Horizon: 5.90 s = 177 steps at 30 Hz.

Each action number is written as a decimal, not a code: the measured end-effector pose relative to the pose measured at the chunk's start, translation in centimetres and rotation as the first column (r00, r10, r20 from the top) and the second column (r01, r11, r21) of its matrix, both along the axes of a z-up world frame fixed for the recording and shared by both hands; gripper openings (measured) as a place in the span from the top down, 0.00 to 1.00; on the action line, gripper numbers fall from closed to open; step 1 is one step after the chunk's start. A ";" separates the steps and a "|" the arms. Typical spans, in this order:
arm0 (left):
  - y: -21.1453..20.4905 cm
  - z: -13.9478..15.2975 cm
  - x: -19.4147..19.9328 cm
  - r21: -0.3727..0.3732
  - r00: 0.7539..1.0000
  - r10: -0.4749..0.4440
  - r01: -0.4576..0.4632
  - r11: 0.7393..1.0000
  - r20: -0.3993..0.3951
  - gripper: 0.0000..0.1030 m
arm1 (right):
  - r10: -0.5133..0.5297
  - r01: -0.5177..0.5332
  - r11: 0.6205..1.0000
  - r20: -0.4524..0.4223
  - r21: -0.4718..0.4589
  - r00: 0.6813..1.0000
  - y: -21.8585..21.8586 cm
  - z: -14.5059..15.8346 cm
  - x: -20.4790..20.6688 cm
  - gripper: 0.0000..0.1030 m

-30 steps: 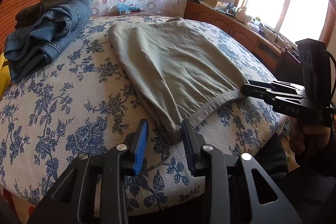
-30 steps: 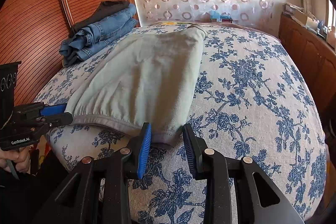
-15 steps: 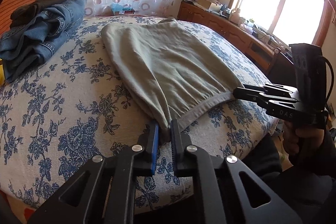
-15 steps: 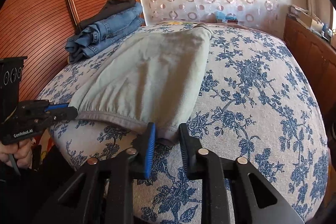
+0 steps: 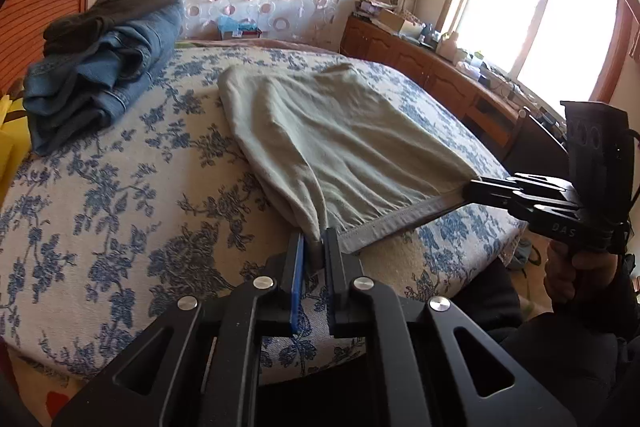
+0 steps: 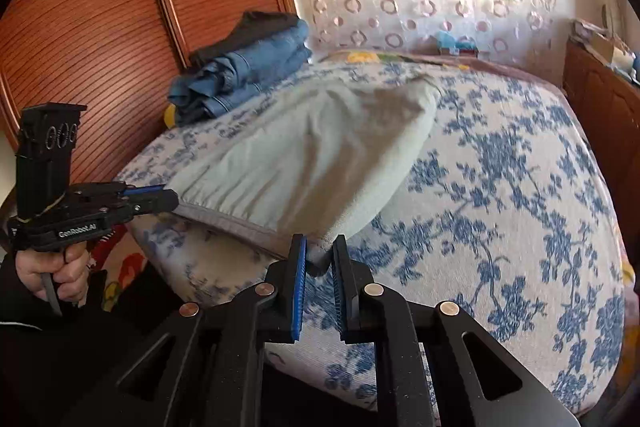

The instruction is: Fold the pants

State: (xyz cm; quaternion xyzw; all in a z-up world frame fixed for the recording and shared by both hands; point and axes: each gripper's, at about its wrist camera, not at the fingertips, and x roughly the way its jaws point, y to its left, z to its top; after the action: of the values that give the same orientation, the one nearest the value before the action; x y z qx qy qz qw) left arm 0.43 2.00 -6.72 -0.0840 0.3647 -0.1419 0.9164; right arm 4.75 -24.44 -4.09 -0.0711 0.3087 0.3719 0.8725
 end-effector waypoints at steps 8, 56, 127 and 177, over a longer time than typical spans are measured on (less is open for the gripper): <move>0.2 1.8 1.5 -0.003 0.998 0.009 -0.008 1.000 0.054 0.90 | -0.006 0.005 1.000 0.072 0.017 0.997 0.4 2.2 0.7 0.88; 3.0 3.0 20.6 0.062 0.998 0.038 -0.041 0.997 0.045 0.90 | -0.053 0.053 0.999 0.056 0.002 0.997 7.7 2.0 20.6 0.88; 2.7 2.6 19.8 0.109 0.999 0.030 -0.032 0.994 0.019 0.33 | -0.104 0.106 0.993 0.055 -0.050 0.993 5.3 2.7 17.5 0.80; 1.9 0.2 12.2 0.199 1.000 0.019 -0.014 0.980 -0.022 0.94 | -0.090 0.091 0.994 0.018 -0.054 0.996 3.7 1.3 12.2 0.89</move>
State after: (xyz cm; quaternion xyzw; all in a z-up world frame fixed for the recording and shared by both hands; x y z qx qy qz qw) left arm 12.59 3.94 -6.55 0.0033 0.3870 -0.0963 0.9170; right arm 16.96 -20.69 -2.75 -0.0837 0.3148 0.3227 0.8887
